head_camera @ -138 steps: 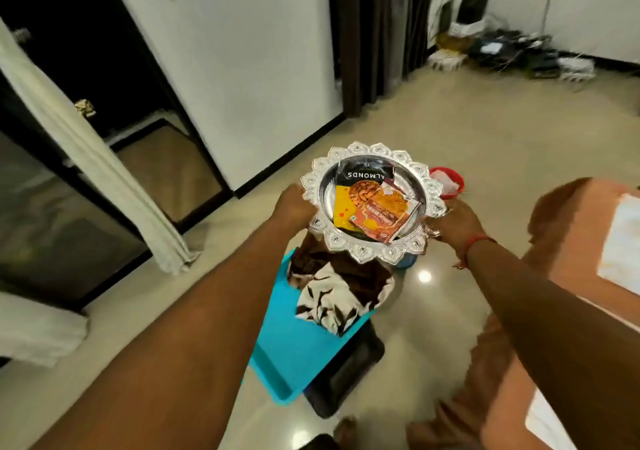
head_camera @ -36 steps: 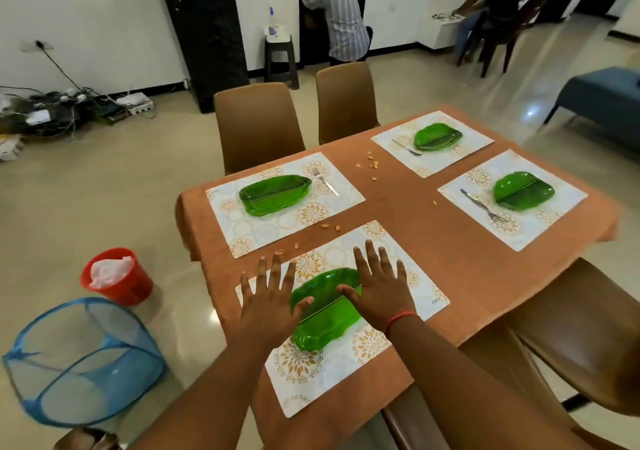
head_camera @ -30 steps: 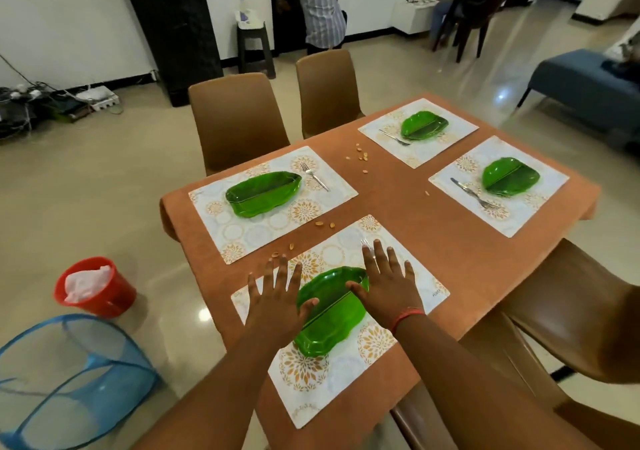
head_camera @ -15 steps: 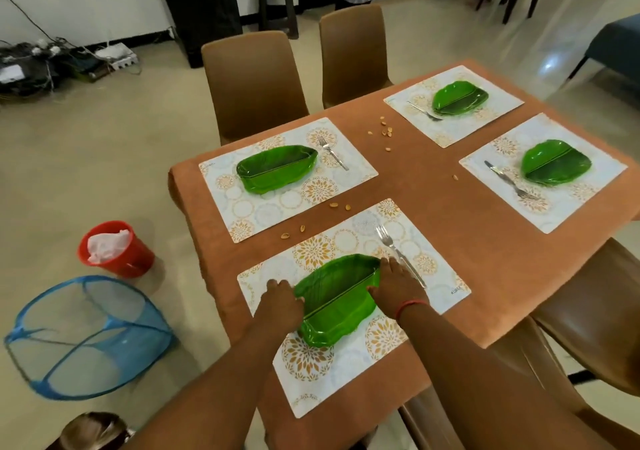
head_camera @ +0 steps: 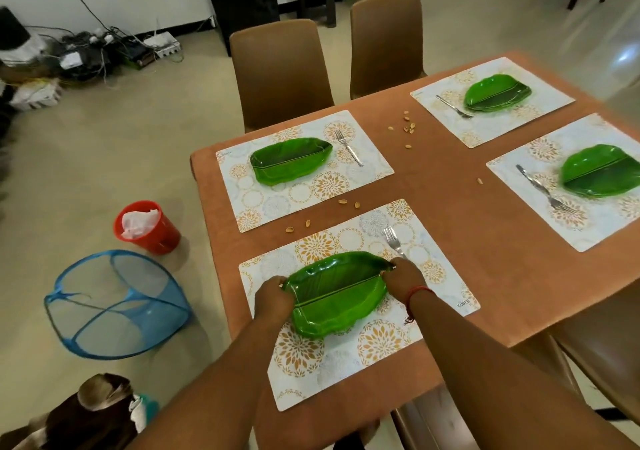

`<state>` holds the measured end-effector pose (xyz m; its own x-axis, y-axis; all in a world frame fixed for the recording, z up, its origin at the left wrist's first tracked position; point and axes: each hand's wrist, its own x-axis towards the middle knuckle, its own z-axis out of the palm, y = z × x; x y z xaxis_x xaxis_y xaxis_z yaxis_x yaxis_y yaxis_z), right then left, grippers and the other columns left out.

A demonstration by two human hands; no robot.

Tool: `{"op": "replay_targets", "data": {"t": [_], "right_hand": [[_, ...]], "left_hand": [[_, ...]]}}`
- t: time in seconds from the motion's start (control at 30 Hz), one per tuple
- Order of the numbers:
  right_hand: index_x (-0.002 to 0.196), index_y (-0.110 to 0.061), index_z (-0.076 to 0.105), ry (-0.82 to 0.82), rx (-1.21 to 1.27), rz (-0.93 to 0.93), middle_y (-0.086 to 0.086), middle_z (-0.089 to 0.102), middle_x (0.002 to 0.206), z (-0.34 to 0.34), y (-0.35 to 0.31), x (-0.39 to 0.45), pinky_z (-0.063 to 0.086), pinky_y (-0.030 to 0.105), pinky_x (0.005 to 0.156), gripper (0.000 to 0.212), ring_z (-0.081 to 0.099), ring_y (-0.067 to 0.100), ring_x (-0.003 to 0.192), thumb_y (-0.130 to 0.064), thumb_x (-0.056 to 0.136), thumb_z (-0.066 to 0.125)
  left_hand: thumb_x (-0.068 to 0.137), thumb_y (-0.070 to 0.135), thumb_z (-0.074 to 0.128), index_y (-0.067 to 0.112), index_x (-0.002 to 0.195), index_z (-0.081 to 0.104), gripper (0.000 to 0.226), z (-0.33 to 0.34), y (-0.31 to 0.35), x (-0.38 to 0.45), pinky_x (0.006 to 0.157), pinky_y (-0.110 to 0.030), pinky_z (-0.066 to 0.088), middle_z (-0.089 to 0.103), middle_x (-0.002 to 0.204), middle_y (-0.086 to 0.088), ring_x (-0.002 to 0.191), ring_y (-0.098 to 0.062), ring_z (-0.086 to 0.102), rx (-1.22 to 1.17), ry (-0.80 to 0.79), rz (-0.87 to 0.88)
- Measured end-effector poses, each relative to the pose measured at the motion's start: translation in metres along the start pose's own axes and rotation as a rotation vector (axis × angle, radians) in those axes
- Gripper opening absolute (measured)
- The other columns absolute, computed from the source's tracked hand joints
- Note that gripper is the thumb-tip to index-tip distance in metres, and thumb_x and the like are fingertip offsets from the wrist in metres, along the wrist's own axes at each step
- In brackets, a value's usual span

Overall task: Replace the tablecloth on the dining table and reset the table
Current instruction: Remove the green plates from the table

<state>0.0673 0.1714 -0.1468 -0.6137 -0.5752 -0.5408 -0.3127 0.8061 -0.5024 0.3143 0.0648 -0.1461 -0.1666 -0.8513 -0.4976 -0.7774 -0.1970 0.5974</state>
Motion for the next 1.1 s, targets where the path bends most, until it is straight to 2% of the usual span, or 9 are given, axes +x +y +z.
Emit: {"op": "replay_targets", "data": {"t": [0.17, 0.23, 0.33, 0.43, 0.63, 0.83, 0.97, 1.03, 1.1], "right_hand": [[0.123, -0.005, 0.064, 0.056, 0.130, 0.004, 0.018, 0.067, 0.115, -0.009, 0.001, -0.007, 0.049, 0.033, 0.084, 0.030, 0.063, 0.034, 0.103, -0.008, 0.094, 0.055], [0.122, -0.008, 0.065, 0.085, 0.195, 0.021, 0.016, 0.068, 0.112, -0.013, 0.005, -0.016, 0.050, 0.033, 0.083, 0.032, 0.064, 0.034, 0.101, -0.007, 0.092, 0.054], [0.115, -0.013, 0.067, 0.146, 0.334, 0.062, 0.014, 0.070, 0.104, -0.020, 0.014, -0.024, 0.058, 0.046, 0.084, 0.032, 0.068, 0.032, 0.090, -0.009, 0.086, 0.054], [0.105, -0.015, 0.067, 0.243, 0.431, 0.087, 0.015, 0.071, 0.095, -0.030, 0.020, -0.045, 0.061, 0.044, 0.075, 0.020, 0.070, 0.031, 0.077, -0.012, 0.089, 0.056], [0.080, -0.016, 0.067, 0.459, 0.647, 0.187, 0.013, 0.066, 0.070, -0.032, 0.061, -0.103, 0.060, 0.056, 0.069, 0.017, 0.064, 0.032, 0.058, -0.006, 0.089, 0.056], [0.077, -0.016, 0.068, 0.618, 0.648, 0.309, 0.015, 0.072, 0.081, -0.033, 0.117, -0.194, 0.059, 0.051, 0.078, 0.015, 0.070, 0.038, 0.081, -0.009, 0.084, 0.056], [0.105, -0.007, 0.072, 0.765, 0.547, 0.400, 0.018, 0.071, 0.109, -0.048, 0.157, -0.282, 0.051, 0.035, 0.088, 0.021, 0.065, 0.035, 0.104, -0.007, 0.090, 0.057], [0.102, -0.007, 0.071, 0.835, 0.585, 0.480, 0.019, 0.070, 0.106, -0.056, 0.189, -0.324, 0.048, 0.033, 0.086, 0.019, 0.064, 0.034, 0.103, -0.007, 0.091, 0.055], [0.088, -0.009, 0.067, 0.910, 0.618, 0.520, 0.017, 0.068, 0.096, -0.062, 0.222, -0.366, 0.049, 0.036, 0.083, 0.013, 0.064, 0.032, 0.097, -0.006, 0.091, 0.055]], "left_hand": [[0.089, 0.002, 0.060, 0.008, 0.122, 0.063, 0.035, -0.001, 0.010, -0.006, 0.093, -0.038, 0.052, 0.068, 0.118, -0.010, 0.107, -0.027, 0.064, -0.167, 0.099, -0.044], [0.088, 0.003, 0.062, 0.009, 0.118, 0.065, 0.031, -0.002, 0.013, -0.010, 0.094, -0.043, 0.053, 0.070, 0.113, -0.009, 0.104, -0.027, 0.065, -0.266, 0.113, -0.054], [0.088, 0.003, 0.066, 0.011, 0.114, 0.067, 0.028, -0.005, 0.019, -0.016, 0.095, -0.047, 0.054, 0.071, 0.110, -0.008, 0.102, -0.026, 0.066, -0.411, 0.097, -0.027], [0.089, 0.001, 0.067, 0.013, 0.106, 0.067, 0.021, -0.011, 0.030, -0.022, 0.095, -0.044, 0.055, 0.070, 0.106, -0.008, 0.099, -0.025, 0.067, -0.561, 0.045, 0.007], [0.090, -0.005, 0.063, 0.010, 0.109, 0.069, 0.025, -0.011, 0.055, -0.042, 0.082, -0.045, 0.058, 0.072, 0.100, -0.006, 0.091, -0.027, 0.068, -0.708, -0.254, 0.086], [0.086, -0.008, 0.063, 0.016, 0.116, 0.070, 0.040, 0.019, 0.069, -0.086, 0.077, -0.049, 0.061, 0.073, 0.110, -0.001, 0.097, -0.028, 0.069, -0.578, -0.500, 0.240], [0.075, -0.006, 0.064, 0.012, 0.119, 0.070, 0.048, 0.058, 0.085, -0.146, 0.079, -0.045, 0.058, 0.074, 0.109, 0.001, 0.093, -0.026, 0.070, -0.491, -0.744, 0.378], [0.065, 0.001, 0.064, 0.010, 0.120, 0.069, 0.055, 0.085, 0.093, -0.184, 0.083, -0.048, 0.056, 0.075, 0.109, -0.002, 0.091, -0.026, 0.070, -0.423, -0.865, 0.463], [0.072, -0.006, 0.063, 0.002, 0.123, 0.065, 0.051, 0.116, 0.101, -0.224, 0.090, -0.051, 0.054, 0.073, 0.113, -0.013, 0.096, -0.031, 0.068, -0.386, -0.942, 0.501]]}}
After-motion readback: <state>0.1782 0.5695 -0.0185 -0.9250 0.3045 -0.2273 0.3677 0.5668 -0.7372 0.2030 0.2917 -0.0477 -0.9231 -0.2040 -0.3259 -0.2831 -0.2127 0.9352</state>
